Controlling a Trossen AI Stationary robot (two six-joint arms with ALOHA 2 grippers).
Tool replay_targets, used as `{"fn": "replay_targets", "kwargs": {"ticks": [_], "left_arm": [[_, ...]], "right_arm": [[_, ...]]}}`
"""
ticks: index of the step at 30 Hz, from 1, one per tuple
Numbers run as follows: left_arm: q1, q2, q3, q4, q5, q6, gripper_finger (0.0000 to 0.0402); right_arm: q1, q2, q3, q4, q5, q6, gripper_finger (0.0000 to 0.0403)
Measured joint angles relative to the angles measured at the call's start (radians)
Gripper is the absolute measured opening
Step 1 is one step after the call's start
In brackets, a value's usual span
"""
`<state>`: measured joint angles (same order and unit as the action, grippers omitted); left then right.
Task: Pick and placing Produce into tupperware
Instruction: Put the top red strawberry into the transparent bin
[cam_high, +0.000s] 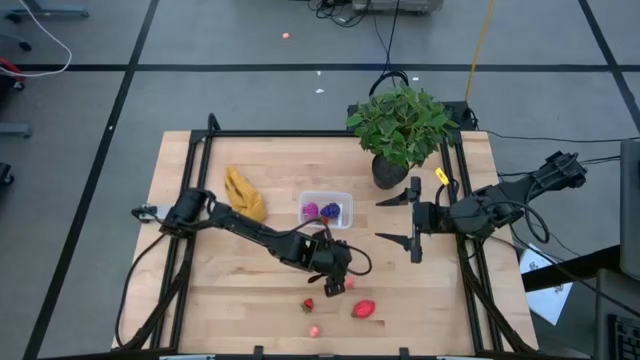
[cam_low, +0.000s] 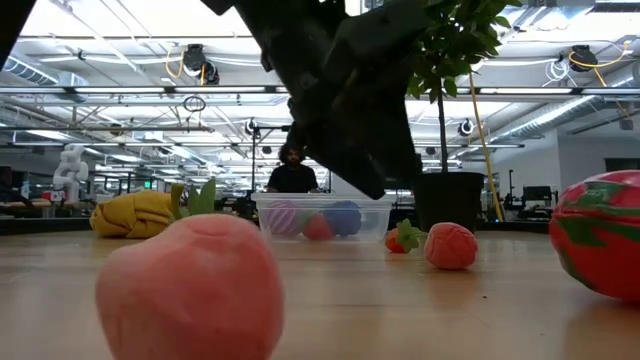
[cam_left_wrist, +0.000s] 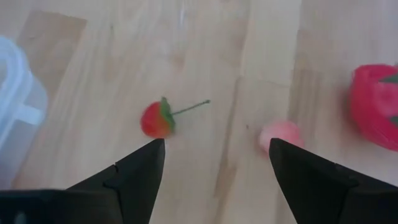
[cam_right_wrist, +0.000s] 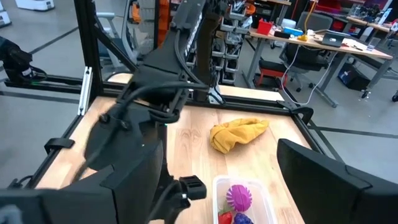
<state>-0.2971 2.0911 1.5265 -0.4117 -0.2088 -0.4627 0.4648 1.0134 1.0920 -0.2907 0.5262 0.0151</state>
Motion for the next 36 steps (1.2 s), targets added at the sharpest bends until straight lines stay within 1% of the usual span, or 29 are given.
{"fn": "replay_targets", "kwargs": {"ticks": [4, 10, 16, 21, 25, 32, 36], "left_arm": [[0.014, 0.0, 0.0, 0.018, -0.001, 0.053, 0.0296], [0.021, 0.0, 0.0, 0.013, -0.001, 0.267, 0.0294], [0.013, 0.0, 0.0, 0.01, -0.022, 0.399, 0.0298], [0.015, 0.0, 0.0, 0.004, -0.059, 0.476, 0.0299], [0.022, 0.0, 0.0, 0.02, -0.063, 0.54, 0.0303], [0.041, 0.0, 0.0, 0.024, -0.063, 0.562, 0.0302], [0.041, 0.014, 0.0, 0.028, -0.062, 0.604, 0.0305]], "right_arm": [[0.0, 0.0, 0.0, -0.001, 0.0, 0.0, 0.0309], [0.0, 0.0, 0.0, -0.009, 0.0, 0.0, 0.0309], [0.0, 0.0, 0.0, -0.022, 0.0, 0.0, 0.0309], [0.0, 0.0, 0.0, -0.023, 0.0, 0.0, 0.0309], [0.0, 0.0, 0.0, -0.018, 0.0, -0.01, 0.0309], [0.0, 0.0, 0.0, 0.078, 0.0, -0.094, 0.0309], [0.0, 0.0, 0.0, 0.116, 0.001, -0.137, 0.0309]]}}
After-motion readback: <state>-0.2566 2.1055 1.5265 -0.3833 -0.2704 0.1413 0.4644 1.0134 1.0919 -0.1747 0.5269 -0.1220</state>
